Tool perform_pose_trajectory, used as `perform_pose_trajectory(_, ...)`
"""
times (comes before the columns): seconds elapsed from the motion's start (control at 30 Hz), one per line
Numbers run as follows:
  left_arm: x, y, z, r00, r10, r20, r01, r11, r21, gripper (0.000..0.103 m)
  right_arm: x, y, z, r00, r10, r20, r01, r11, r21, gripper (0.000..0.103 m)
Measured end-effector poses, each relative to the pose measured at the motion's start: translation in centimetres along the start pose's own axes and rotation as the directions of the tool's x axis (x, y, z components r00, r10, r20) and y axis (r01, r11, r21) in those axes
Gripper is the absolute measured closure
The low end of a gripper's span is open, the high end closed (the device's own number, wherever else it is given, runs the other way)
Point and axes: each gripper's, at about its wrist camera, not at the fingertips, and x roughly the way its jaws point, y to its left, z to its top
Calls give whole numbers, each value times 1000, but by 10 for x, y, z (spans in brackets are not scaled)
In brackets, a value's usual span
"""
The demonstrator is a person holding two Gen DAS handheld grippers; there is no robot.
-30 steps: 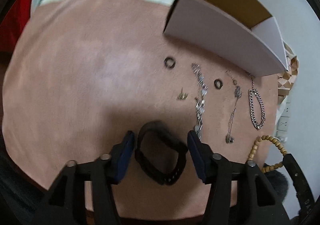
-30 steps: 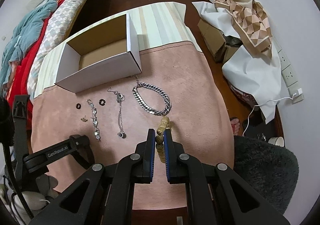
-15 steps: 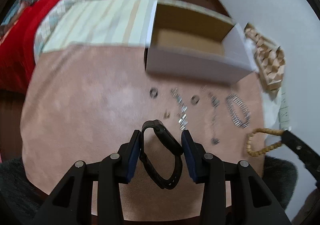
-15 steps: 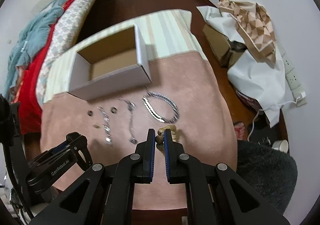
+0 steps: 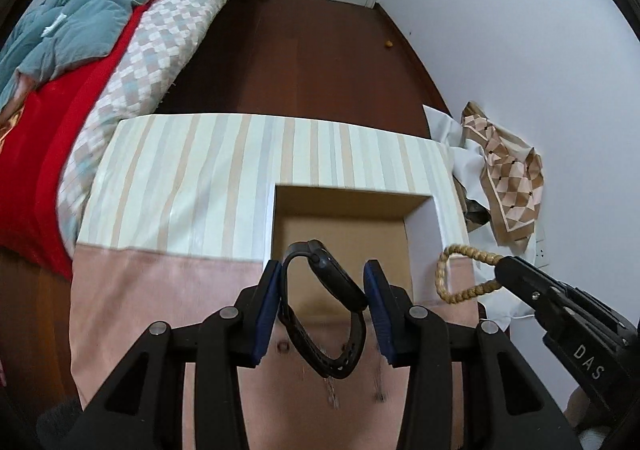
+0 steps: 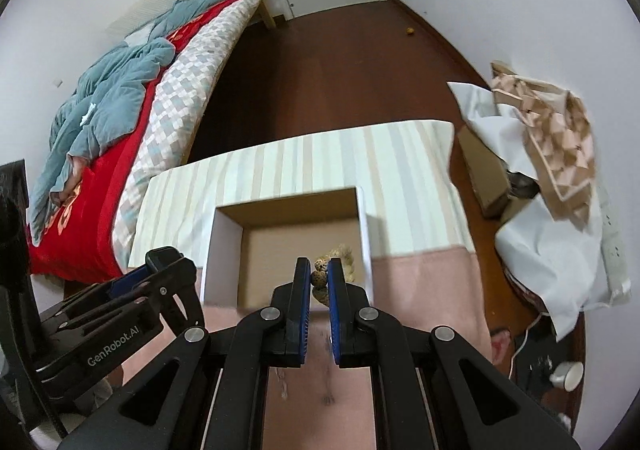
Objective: Organize jewelry
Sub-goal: 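Carry the bead bracelet and watch band into the white box and release both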
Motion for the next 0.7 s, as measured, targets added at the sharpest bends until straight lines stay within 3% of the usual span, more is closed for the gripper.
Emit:
perform_pose_trajectory(0.3,47,7,30,995,-19,-103,16,999,-30,57,69,0,34,990,77,-116,-80,997,-16,94)
perform_pose_trajectory(0.43,51,7,34,994,-21,-109,17,999,-43,56,85,-4,37,980,112,-166,-113,994,4,93)
perform_pose_trajectory(0.5,47,7,36,995,6,-96,-10,999,-37,46,85,-7,36,980,105,-171,-105,994,7,83)
perform_pose_trajectory(0.53,45,7,36,996,12,-88,-16,999,-38,35,84,-9,35,981,97,-169,-96,995,13,78)
perform_pose_trajectory(0.6,38,8,36,997,28,-67,-30,999,-38,33,81,-12,34,983,77,-165,-76,997,13,57)
perform_pose_trajectory(0.7,27,9,34,997,71,-37,-72,997,-29,33,71,-15,29,989,9,-146,-10,1000,-7,47)
